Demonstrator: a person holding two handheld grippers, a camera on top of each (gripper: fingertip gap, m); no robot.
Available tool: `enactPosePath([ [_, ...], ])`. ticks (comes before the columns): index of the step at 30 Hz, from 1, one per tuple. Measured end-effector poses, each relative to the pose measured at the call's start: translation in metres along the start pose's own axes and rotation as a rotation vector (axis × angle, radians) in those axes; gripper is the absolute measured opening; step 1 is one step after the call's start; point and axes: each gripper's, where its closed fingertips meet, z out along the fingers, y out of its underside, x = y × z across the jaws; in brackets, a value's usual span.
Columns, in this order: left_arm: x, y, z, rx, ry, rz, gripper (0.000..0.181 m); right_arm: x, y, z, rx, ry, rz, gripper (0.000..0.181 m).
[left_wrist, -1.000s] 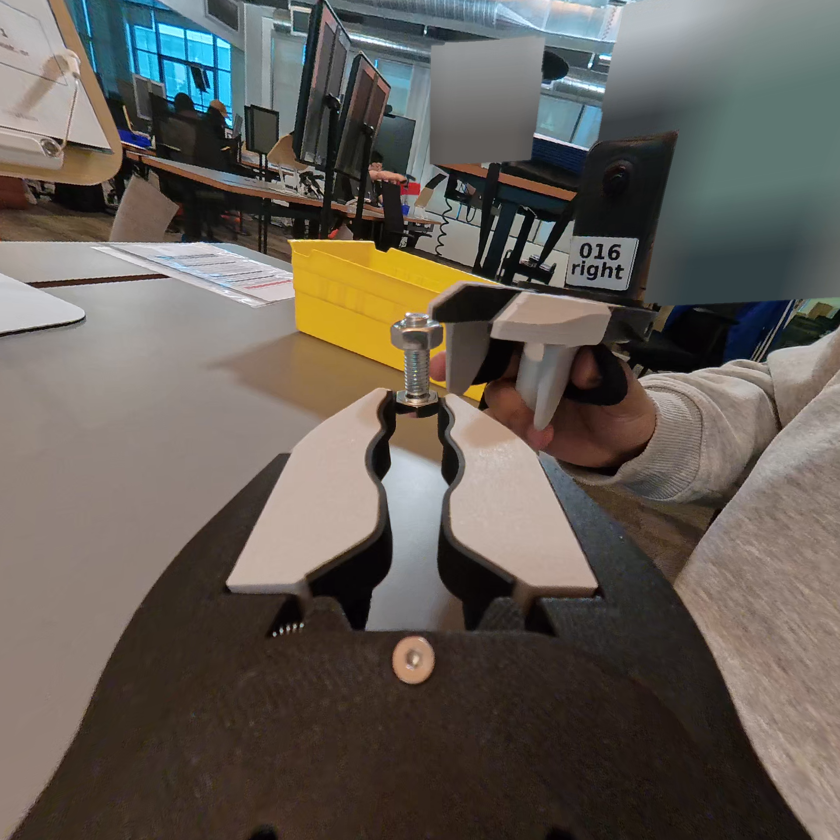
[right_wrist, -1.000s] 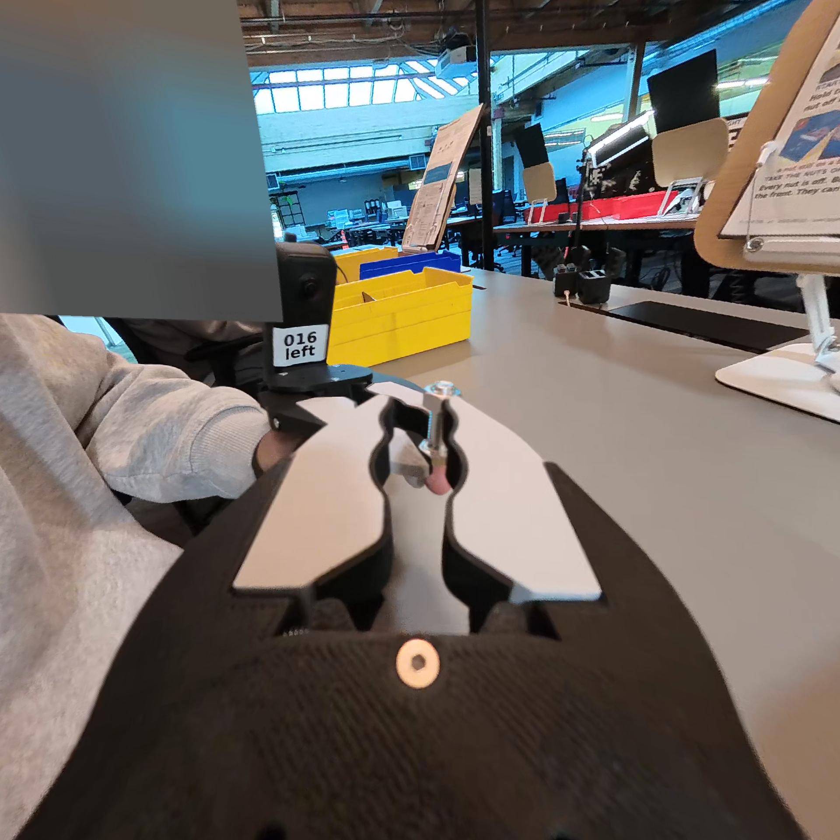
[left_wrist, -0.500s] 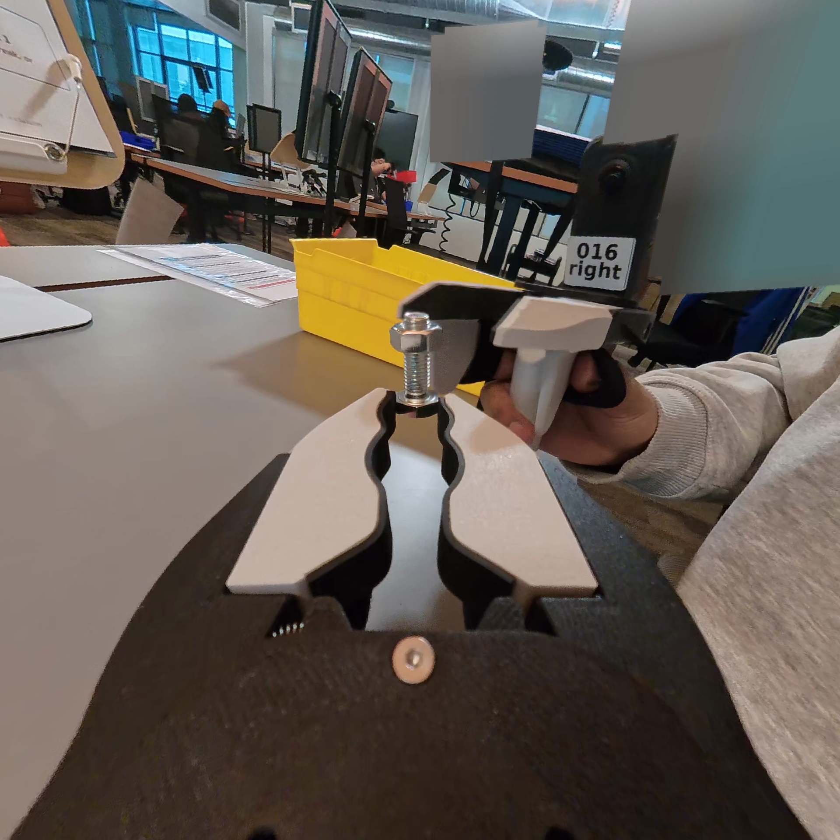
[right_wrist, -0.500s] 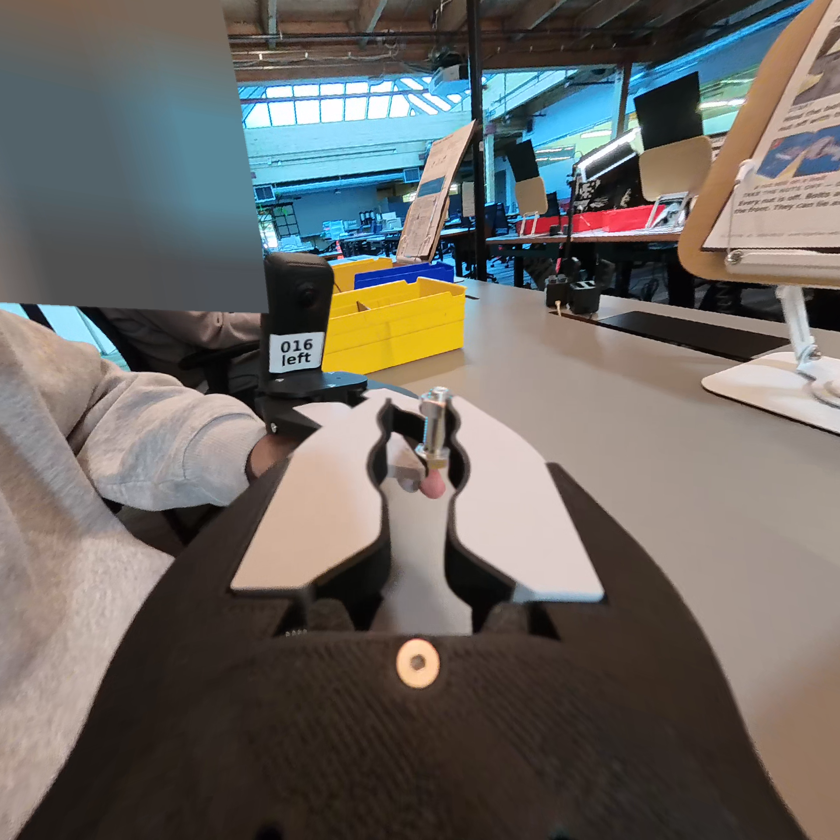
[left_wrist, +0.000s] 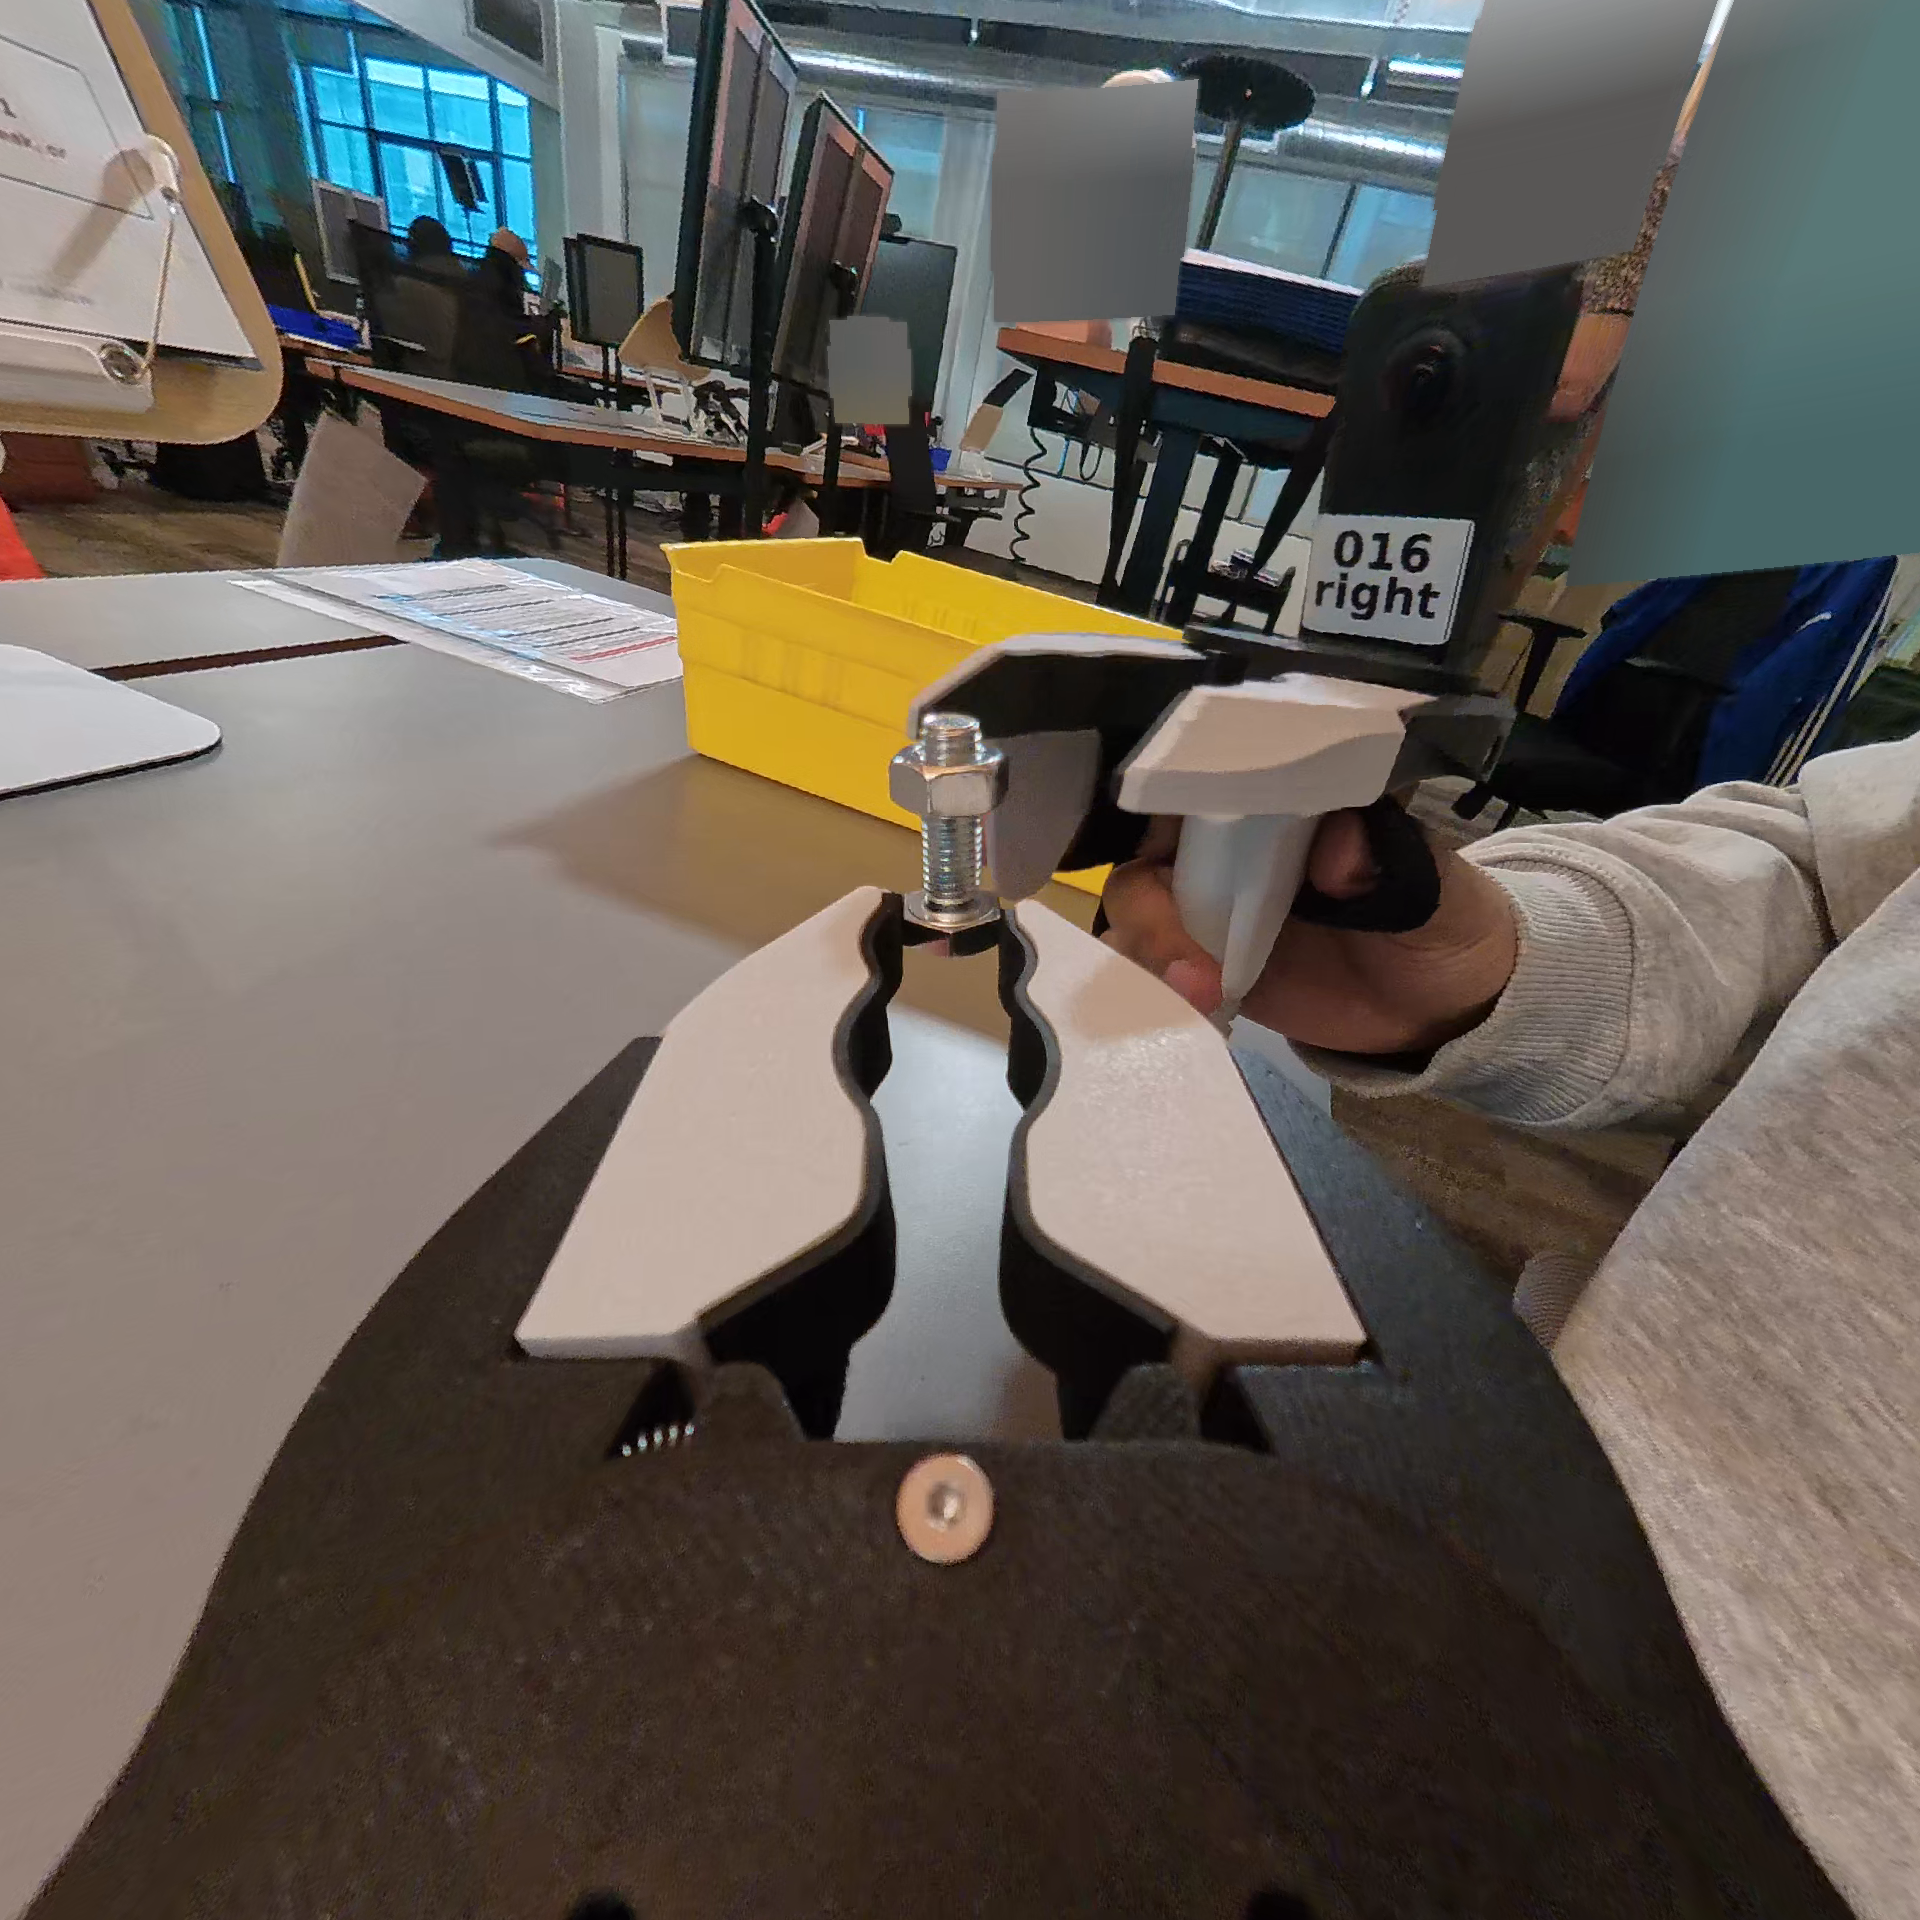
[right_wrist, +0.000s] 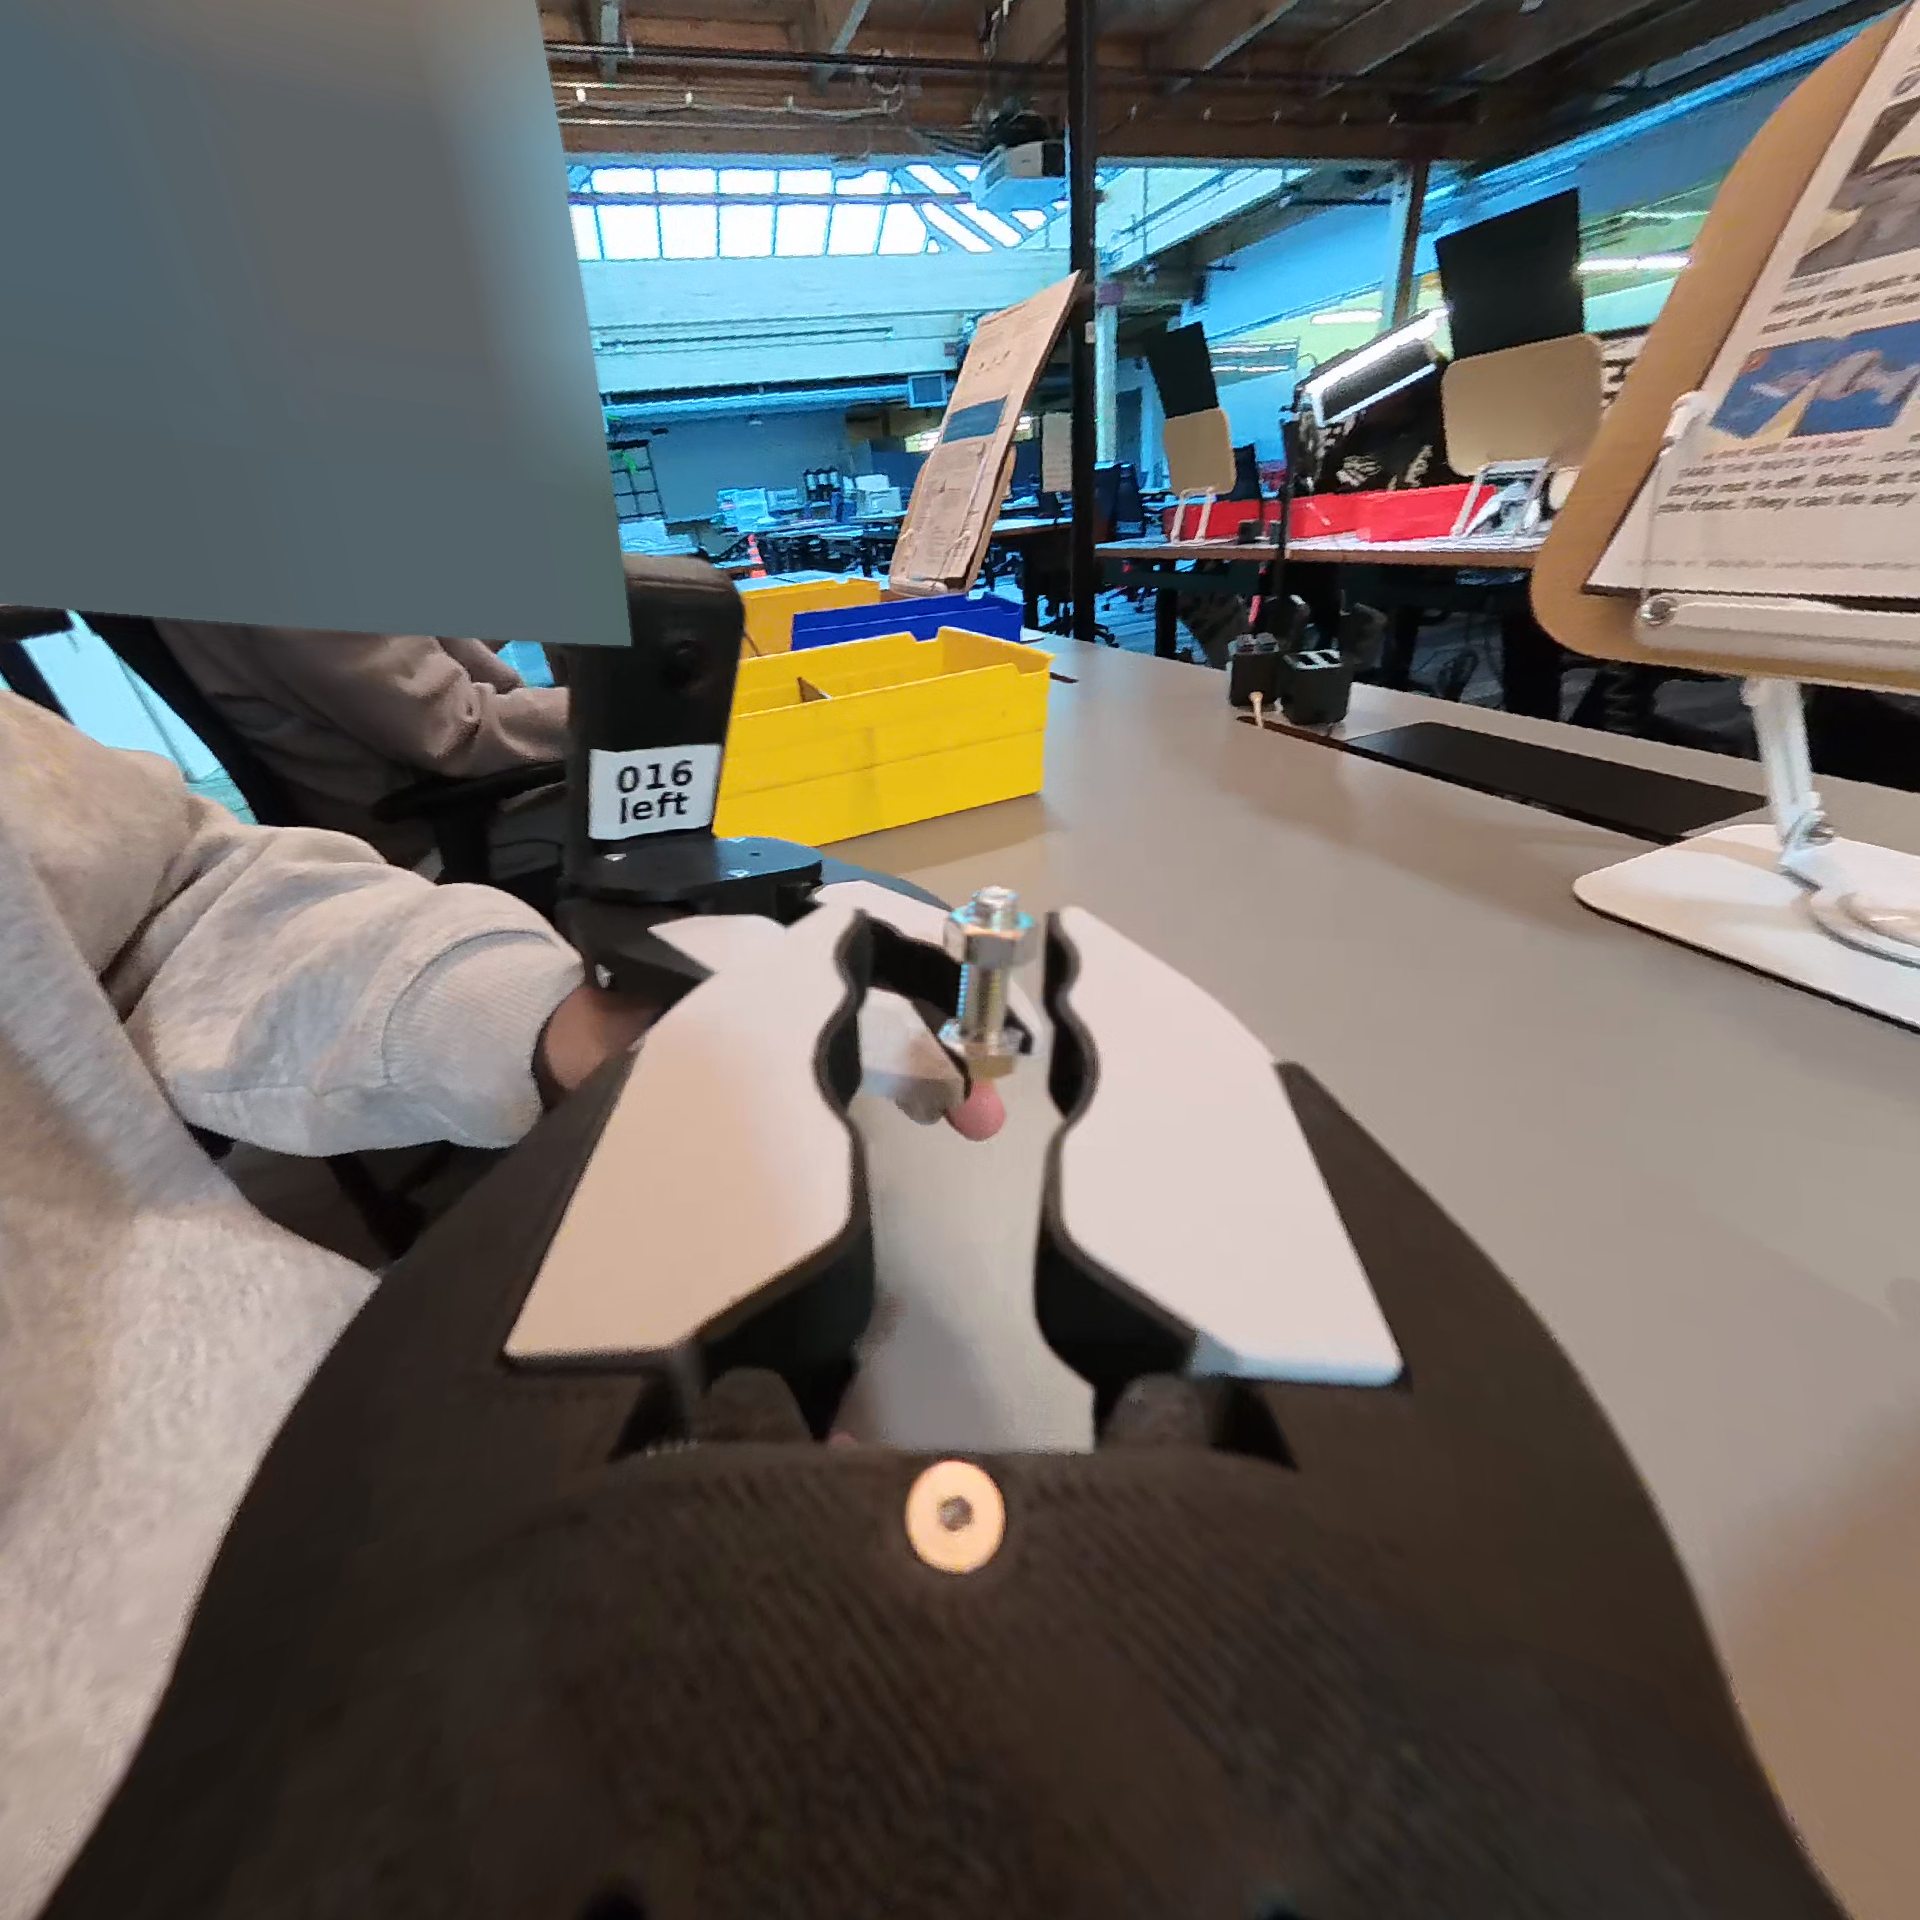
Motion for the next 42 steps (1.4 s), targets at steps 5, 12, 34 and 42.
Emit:
enactPosePath([
  [5, -0.001, 0.001, 0.000, -0.004, -0.001, -0.013, 0.019, -0.003, 0.008, 0.005, -0.030, -0.013, 0.014, 0.043],
  [12, -0.005, 0.001, -0.001, -0.004, -0.010, -0.031, 0.019, -0.010, -0.002, -0.002, -0.020, -0.057, 0.033, 0.007],
  [34, 0.008, 0.001, 0.001, -0.001, 0.050, -0.019, 0.018, 0.005, 0.021, 0.004, -0.094, -0.032, 0.095, 0.019],
  [42, 0.012, -0.002, 0.000, 0.017, 0.062, -0.007, 0.018, -0.002, 0.022, 0.006, -0.124, -0.053, 0.074, 0.010],
])
